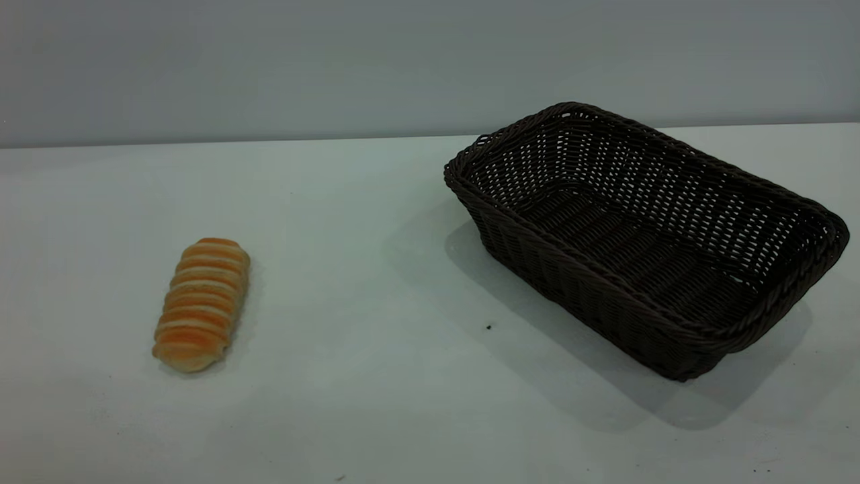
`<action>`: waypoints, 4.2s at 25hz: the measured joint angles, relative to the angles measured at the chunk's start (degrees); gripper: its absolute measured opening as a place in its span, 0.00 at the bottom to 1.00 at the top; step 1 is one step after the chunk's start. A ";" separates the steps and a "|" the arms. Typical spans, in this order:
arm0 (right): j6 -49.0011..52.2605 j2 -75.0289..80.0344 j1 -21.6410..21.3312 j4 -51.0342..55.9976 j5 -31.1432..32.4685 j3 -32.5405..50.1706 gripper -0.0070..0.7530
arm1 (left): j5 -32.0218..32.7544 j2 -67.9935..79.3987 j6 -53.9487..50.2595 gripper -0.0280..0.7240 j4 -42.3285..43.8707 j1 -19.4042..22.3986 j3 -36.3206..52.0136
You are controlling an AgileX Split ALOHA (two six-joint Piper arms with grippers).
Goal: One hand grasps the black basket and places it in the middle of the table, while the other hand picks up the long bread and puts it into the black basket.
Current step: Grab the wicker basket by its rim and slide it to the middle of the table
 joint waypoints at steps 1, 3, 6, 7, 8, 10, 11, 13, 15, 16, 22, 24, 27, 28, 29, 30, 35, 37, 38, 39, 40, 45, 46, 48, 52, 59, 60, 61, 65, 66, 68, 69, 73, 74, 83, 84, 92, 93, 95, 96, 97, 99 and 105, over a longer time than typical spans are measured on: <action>0.29 0.00 0.00 0.04 -0.05 -0.07 0.54 | -0.08 0.17 0.00 0.77 0.00 0.00 -0.06; 2.19 0.71 0.00 0.74 -1.02 -0.55 0.56 | -1.58 1.85 0.00 0.77 0.00 0.00 -0.98; 4.06 6.47 0.00 3.85 -5.13 -1.25 0.63 | -7.50 7.94 0.13 0.77 -0.89 0.00 -3.51; 4.06 9.29 0.00 4.68 -7.16 -1.31 0.66 | -9.33 10.90 0.26 0.77 -0.90 0.00 -4.50; 4.11 12.36 0.00 5.14 -9.31 -1.31 0.69 | -11.33 14.13 0.40 0.77 -1.04 0.00 -5.88; 4.11 18.72 0.00 6.52 -13.00 -1.31 0.75 | -14.31 20.92 1.02 0.77 -1.11 0.00 -9.07; 4.11 21.46 0.00 7.10 -14.31 -1.31 0.77 | -15.26 23.68 1.82 0.77 -1.16 0.00 -10.45; 3.86 27.59 0.00 8.63 -17.09 -1.31 0.78 | -17.05 29.48 3.95 0.77 -1.78 0.00 -13.48; 2.29 34.33 0.00 10.69 -19.69 -1.31 0.78 | -18.47 35.19 6.18 0.77 -3.34 0.00 -15.79; 1.09 37.18 0.00 12.02 -21.18 -1.31 0.78 | -19.06 37.82 7.54 0.77 -4.57 0.00 -16.86; -3.32 59.74 0.00 20.77 -30.88 -1.52 0.78 | -21.53 48.94 16.68 0.77 -13.21 0.00 -19.04; -3.64 66.20 0.00 22.26 -32.49 -2.58 0.78 | -22.37 50.79 19.52 0.77 -15.44 0.00 -19.06; -3.85 75.86 0.00 23.61 -34.52 -6.20 0.78 | -22.53 52.64 21.99 0.77 -18.37 0.00 -19.06; -3.64 78.83 0.00 24.06 -34.93 -7.79 0.78 | -22.58 52.87 22.34 0.77 -18.81 0.00 -19.06; -3.33 81.64 0.00 24.44 -35.26 -9.10 0.78 | -22.65 52.93 22.57 0.77 -19.14 0.00 -19.06; -2.79 84.30 0.00 25.10 -35.47 -10.79 0.78 | -22.67 52.97 22.69 0.77 -19.36 0.00 -19.06; 0.53 95.10 0.00 25.64 -36.09 -16.22 0.78 | -22.67 52.97 22.80 0.77 -19.57 0.00 -19.06; 1.67 98.08 0.00 25.66 -36.97 -17.94 0.78 | -22.67 52.97 22.85 0.77 -19.57 0.00 -19.06; 2.25 99.56 0.00 25.71 -37.38 -18.59 0.78 | -22.67 52.97 22.85 0.77 -19.59 0.00 -19.06; 2.81 100.72 0.00 25.77 -37.81 -19.30 0.78 | -22.67 52.97 22.85 0.77 -19.59 0.00 -19.06; 3.20 102.09 0.00 25.77 -38.37 -19.80 0.78 | -22.67 52.97 22.85 0.77 -19.59 0.00 -19.06; 7.27 108.07 -0.49 25.99 -42.40 -21.71 0.78 | -22.67 52.97 22.91 0.77 -19.70 0.00 -19.06; 8.01 109.06 -0.77 26.17 -43.08 -21.93 0.78 | -22.67 52.97 22.91 0.77 -19.70 0.00 -19.06; 8.94 111.40 -1.34 27.25 -44.67 -22.19 0.78 | -22.67 52.97 22.91 0.77 -19.70 0.00 -19.06; 8.94 115.79 -1.69 29.09 -46.83 -23.32 0.74 | -22.67 52.97 22.91 0.77 -19.70 0.00 -19.06; 9.38 119.83 -1.69 30.55 -46.50 -26.39 0.33 | -22.67 52.97 22.96 0.77 -19.72 0.00 -19.06; 10.07 119.83 -1.69 31.25 -46.40 -26.45 0.23 | -22.67 52.97 22.96 0.77 -19.72 0.00 -19.06; 10.37 119.83 -1.75 31.86 -46.33 -26.58 0.17 | -22.67 52.97 22.96 0.77 -19.72 0.00 -19.06; 9.63 119.74 -1.82 31.60 -45.28 -26.78 0.13 | -22.67 52.97 22.96 0.77 -19.72 0.00 -19.06; 8.94 119.68 -1.82 31.60 -44.94 -26.84 0.13 | -22.67 52.97 22.96 0.77 -19.72 0.00 -19.06; 6.99 119.62 -1.82 31.25 -43.06 -27.90 0.13 | -22.61 52.97 22.96 0.77 -19.72 0.00 -19.06; 5.65 119.62 -1.72 30.80 -41.28 -29.10 0.13 | -22.61 52.97 22.96 0.77 -19.72 0.00 -19.06; -0.33 119.74 0.35 27.09 -32.45 -36.93 0.13 | -22.57 52.97 22.96 0.77 -19.77 0.00 -19.06; -1.36 119.90 1.17 26.16 -30.50 -39.07 0.13 | -22.57 52.97 22.96 0.77 -19.77 0.00 -19.06; -3.22 130.90 10.50 20.67 -13.43 -63.99 0.13 | -22.56 52.97 22.96 0.77 -19.77 0.00 -18.79; -3.22 132.61 10.85 20.53 -12.81 -66.00 0.13 | -22.50 52.97 22.96 0.77 -19.77 0.00 -18.62; -2.20 137.94 10.78 20.00 -14.63 -69.26 0.13 | -22.68 53.05 22.96 0.77 -19.77 0.00 -18.28; -1.75 138.16 10.78 20.18 -15.39 -69.26 0.13 | -22.68 53.12 22.96 0.77 -19.77 0.00 -18.28; -1.03 138.34 10.78 20.68 -16.41 -69.26 0.13 | -22.70 53.73 22.96 0.77 -19.77 0.00 -18.28; -0.59 138.33 10.78 20.74 -16.71 -69.26 0.13 | -22.75 54.28 22.96 0.77 -19.77 0.00 -18.28; 0.20 138.33 10.78 20.78 -17.01 -69.30 0.13 | -22.95 54.97 22.96 0.77 -19.77 0.00 -18.28; 2.39 138.33 10.78 20.70 -17.70 -69.30 0.13 | -23.27 56.48 22.96 0.77 -19.77 0.00 -18.28; 3.08 138.35 10.78 19.32 -18.46 -69.44 0.14 | -24.60 61.10 22.96 0.77 -20.43 0.00 -18.28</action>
